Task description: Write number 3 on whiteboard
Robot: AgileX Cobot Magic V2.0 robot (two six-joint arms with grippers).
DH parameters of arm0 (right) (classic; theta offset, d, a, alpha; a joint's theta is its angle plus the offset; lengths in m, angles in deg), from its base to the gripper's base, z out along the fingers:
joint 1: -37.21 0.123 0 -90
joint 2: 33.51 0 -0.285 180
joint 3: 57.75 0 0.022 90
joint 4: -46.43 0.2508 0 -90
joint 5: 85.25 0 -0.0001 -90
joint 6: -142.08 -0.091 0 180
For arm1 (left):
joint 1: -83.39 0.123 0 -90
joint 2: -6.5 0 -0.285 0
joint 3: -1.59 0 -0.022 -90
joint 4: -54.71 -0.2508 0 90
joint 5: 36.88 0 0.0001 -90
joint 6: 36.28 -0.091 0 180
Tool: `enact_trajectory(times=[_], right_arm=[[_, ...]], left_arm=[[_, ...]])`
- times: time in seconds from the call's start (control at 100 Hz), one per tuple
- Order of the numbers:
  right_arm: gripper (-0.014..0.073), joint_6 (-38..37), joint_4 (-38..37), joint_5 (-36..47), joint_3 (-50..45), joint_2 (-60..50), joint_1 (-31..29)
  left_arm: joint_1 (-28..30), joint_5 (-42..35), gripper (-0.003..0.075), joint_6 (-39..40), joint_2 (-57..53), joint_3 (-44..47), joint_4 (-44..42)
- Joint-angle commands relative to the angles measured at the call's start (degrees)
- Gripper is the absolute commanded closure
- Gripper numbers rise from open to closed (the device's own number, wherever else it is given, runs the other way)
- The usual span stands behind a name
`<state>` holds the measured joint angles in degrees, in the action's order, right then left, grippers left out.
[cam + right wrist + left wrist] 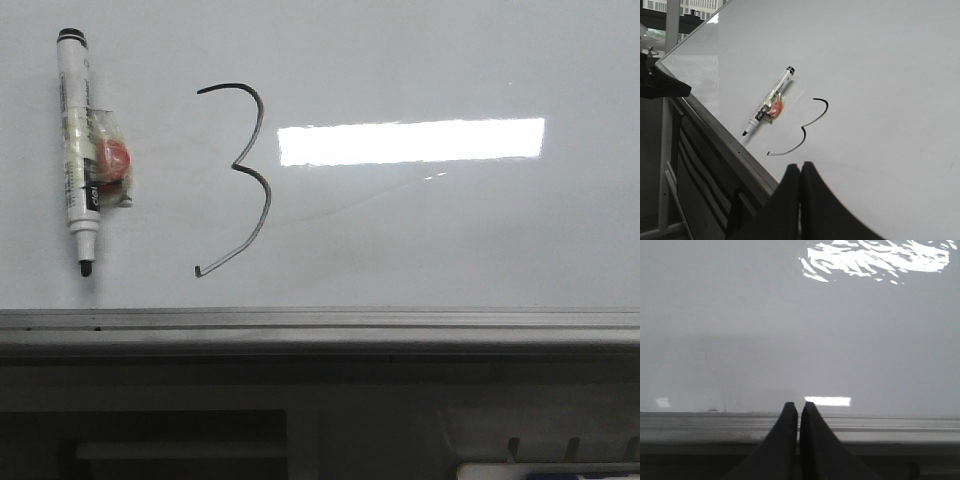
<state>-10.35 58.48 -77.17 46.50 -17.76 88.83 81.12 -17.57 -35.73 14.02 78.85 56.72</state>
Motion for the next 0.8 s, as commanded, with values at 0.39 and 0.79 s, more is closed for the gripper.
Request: enact_trajectory(times=[0.39,0.79], right_arm=[[0.0655,-21.37,-12.79,4.44,1.56,0.72,-15.85],[0.0655,-21.46,-13.95,4.05,-3.18,-0.30,-46.90]], left_arm=[[0.11,-2.54,0.0741,0.42,-1.42,0.69,0.60],[0.11,-2.54,0.0741,0.42,-1.42,0.69,0.60]])
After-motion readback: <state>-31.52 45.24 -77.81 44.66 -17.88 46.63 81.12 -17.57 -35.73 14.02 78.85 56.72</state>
